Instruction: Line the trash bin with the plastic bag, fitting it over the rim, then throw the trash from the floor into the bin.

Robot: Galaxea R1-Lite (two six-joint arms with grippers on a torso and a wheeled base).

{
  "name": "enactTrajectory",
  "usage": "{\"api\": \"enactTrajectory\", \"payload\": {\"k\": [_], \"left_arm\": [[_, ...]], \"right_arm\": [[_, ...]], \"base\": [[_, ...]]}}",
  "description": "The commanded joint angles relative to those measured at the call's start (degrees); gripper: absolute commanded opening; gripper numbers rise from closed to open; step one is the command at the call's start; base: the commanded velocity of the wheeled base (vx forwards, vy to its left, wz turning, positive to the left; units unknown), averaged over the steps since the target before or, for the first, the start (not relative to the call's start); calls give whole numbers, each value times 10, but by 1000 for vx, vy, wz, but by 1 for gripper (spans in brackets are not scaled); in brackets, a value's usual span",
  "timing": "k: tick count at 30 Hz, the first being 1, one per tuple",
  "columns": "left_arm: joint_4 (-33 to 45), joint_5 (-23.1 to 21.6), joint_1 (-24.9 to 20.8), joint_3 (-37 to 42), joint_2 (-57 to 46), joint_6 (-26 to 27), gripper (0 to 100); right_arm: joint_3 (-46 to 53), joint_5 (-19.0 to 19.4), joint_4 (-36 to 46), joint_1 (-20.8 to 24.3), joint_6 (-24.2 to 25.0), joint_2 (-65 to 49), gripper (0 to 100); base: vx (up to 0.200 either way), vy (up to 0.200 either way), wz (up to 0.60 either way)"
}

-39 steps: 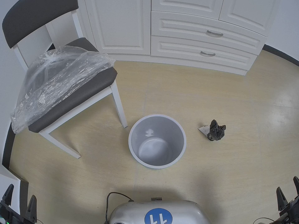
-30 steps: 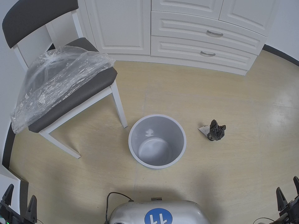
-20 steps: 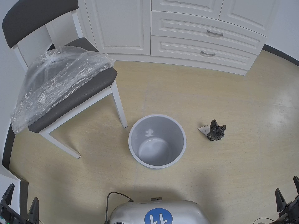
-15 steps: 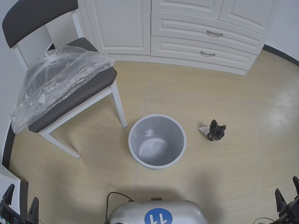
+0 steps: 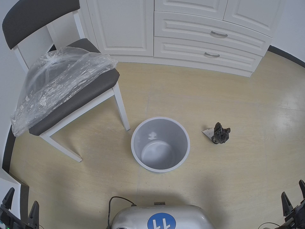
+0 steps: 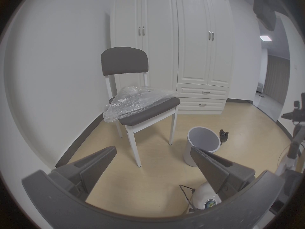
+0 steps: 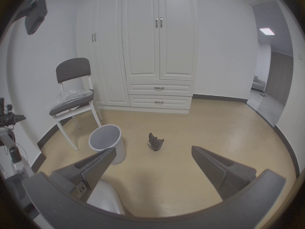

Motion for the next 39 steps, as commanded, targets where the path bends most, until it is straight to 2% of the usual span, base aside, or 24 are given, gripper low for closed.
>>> {"api": "enactTrajectory", "payload": {"k": [1, 3, 5, 9, 11, 12, 13, 14, 15, 16, 18, 19, 23, 25, 26, 27, 29, 30, 31, 34, 37, 39], "left_arm": [[-20, 9, 0, 0, -8, -18, 100], [-67, 8, 0, -40, -8, -55, 100], [-68, -2, -2, -67, -1, -66, 100], [-33, -14, -9, -80, 20, -18, 100], [-34, -14, -19, -85, 34, -5, 100], [-34, -14, -20, -86, 35, -5, 100], [-33, -15, -26, -102, 53, -3, 100], [-32, -16, -26, -116, 77, -1, 100], [-32, -16, -25, -118, 80, -1, 100], [-31, -14, -25, -146, 128, 22, 100], [-32, -8, -25, -162, 158, 47, 100], [-35, 6, -22, -177, 201, 73, 100], [-38, 70, -15, -198, 285, 119, 100], [-44, 81, -13, -201, 309, 138, 100], [-60, 87, -6, -200, 337, 159, 100], [-60, 87, -6, -200, 337, 159, 100], [-109, 95, 24, -197, 395, 195, 100], [-109, 95, 24, -197, 395, 195, 100], [-144, 98, 52, -198, 433, 215, 100], [-204, 99, 77, -197, 485, 241, 100], [-226, 101, 78, -198, 512, 261, 100], [-231, 113, 78, -204, 543, 281, 100]], "right_arm": [[9, -2, 0, 1, 6, -9, 100], [9, -2, 0, 1, 5, -9, 100], [10, -2, 0, 1, 4, -9, 100], [7, 1, -11, 1, 4, -9, 100], [-22, 8, -50, 3, 94, -9, 100], [-24, 10, -51, 3, 103, -8, 100], [-38, 28, -51, 4, 175, 2, 100], [-38, 34, -50, 8, 179, 17, 100], [-38, 35, -50, 9, 178, 20, 100], [-45, 38, -57, 18, 167, 57, 100], [-59, 39, -62, 25, 166, 86, 100], [-94, 39, -74, 33, 167, 135, 100], [-177, 33, -124, 27, 173, 276, 100], [-196, 29, -144, 23, 173, 318, 100], [-220, 13, -173, 16, 171, 374, 100], [-220, 13, -173, 16, 171, 374, 100], [-261, -26, -231, 23, 166, 471, 100], [-261, -26, -231, 23, 166, 471, 100], [-283, -49, -257, 30, 166, 523, 100], [-305, -59, -281, 46, 150, 602, 100], [-317, -64, -304, 50, 135, 646, 100], [-317, -79, -369, 56, 132, 680, 100]], "base": [[0, 0, 0], [0, 0, 0], [0, 0, 0], [0, 0, 0], [0, 0, 0], [0, 0, 0], [0, 0, 0], [0, 0, 0], [0, 0, 0], [0, 0, 0], [0, 0, 0], [0, 0, 0], [0, 0, 0], [0, 0, 0], [0, 0, 0], [0, 0, 0], [0, 0, 0], [0, 0, 0], [0, 0, 0], [0, 0, 0], [0, 0, 0], [0, 0, 0]]}}
